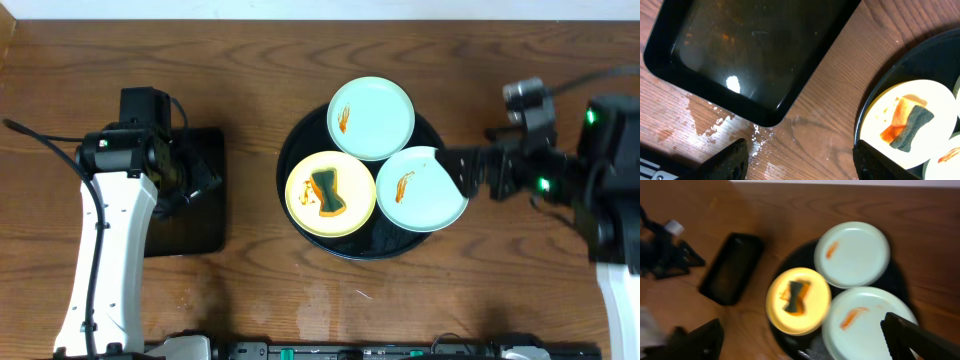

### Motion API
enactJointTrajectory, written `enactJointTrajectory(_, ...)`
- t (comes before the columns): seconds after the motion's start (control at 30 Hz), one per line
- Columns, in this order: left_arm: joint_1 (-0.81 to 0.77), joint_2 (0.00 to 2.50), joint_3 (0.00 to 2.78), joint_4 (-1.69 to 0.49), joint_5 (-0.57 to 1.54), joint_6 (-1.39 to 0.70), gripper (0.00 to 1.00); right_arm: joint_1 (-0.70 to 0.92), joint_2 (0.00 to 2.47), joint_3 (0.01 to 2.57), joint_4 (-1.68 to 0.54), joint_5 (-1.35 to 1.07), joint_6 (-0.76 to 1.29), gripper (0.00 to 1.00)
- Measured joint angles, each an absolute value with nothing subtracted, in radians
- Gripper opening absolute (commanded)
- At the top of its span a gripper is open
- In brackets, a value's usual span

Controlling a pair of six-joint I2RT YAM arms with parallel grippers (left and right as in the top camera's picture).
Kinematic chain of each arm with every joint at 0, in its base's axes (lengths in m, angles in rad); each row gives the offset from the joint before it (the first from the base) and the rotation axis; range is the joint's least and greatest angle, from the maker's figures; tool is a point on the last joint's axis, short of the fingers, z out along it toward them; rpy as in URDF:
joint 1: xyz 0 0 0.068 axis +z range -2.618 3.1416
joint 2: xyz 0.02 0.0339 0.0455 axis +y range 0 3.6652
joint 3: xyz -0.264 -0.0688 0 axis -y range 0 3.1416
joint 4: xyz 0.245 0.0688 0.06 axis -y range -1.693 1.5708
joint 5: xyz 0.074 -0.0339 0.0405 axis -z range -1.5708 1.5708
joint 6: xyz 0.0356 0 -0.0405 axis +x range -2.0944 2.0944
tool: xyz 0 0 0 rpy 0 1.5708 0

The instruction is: Clean dirty plates on tray and stack at the side

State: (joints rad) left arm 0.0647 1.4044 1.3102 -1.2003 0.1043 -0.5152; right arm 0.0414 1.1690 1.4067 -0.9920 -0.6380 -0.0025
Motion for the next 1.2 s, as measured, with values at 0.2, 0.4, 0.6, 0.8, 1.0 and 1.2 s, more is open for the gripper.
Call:
enactJointTrajectory(0.2,0.065,1.404,1.310,-1.225,0.105,-0.515,0.69,0.086,1.315,1.411,-0.920,-0.643,0.094,0.82)
enactJointTrajectory(0.4,0.065,1.404,1.310,-1.225,0.105,-0.512,0.73,0.343,1.465,1.411,-0.923,-0.324,0.152,0.93)
enactJointTrajectory(0.6,0.065,1.404,1.310,-1.228,0.105,-0.512,0.73,0.466,1.661,1.412,-0.881,-0.120,0.252,0.99)
enactJointTrajectory(0.8,0.065,1.404,1.310,-1.238,0.104,-0.512,0.73,0.484,1.797,1.412,-0.794,-0.077,0.315,0.93)
enactJointTrajectory(1.0,0.065,1.404,1.310,-1.243,0.104,-0.512,0.73,0.511,1.903,1.413,-0.728,-0.071,0.335,0.51)
enactJointTrajectory(1.2,0.065,1.404,1.310,-1.246,0.105,-0.512,0.73,0.525,1.981,1.413,-0.734,-0.067,0.334,0.57)
